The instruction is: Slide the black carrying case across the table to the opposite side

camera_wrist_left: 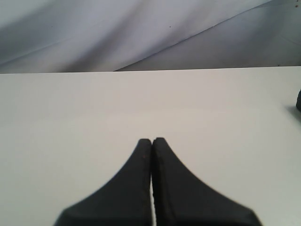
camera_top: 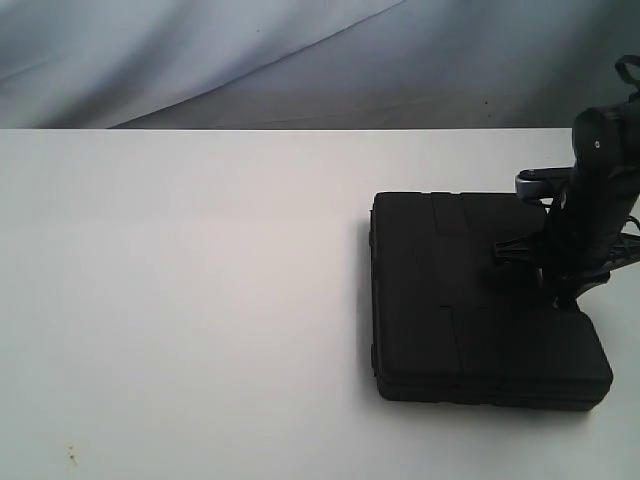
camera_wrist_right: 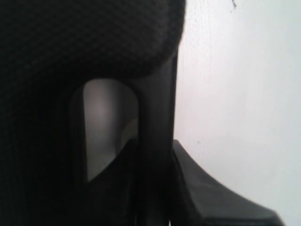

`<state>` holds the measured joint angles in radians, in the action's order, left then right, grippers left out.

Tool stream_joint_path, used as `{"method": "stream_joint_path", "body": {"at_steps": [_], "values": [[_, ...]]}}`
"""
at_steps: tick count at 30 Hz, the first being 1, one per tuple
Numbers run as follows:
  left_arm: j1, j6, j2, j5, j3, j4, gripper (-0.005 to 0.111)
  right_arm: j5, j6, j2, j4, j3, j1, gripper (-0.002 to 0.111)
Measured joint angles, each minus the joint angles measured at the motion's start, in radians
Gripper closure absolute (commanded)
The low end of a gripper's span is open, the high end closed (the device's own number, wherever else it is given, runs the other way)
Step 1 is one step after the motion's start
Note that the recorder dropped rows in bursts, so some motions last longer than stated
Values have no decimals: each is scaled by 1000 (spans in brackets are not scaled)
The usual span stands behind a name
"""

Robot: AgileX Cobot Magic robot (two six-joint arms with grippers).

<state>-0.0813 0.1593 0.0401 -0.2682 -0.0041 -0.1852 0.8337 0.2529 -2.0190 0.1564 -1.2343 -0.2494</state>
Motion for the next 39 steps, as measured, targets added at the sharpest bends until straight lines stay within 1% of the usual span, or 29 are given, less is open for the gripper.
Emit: {"method": "stream_joint_path", "body": {"at_steps": [39], "values": [[0, 0, 0, 0, 0, 0, 107, -11, -10, 1, 2, 6, 20, 108]]}}
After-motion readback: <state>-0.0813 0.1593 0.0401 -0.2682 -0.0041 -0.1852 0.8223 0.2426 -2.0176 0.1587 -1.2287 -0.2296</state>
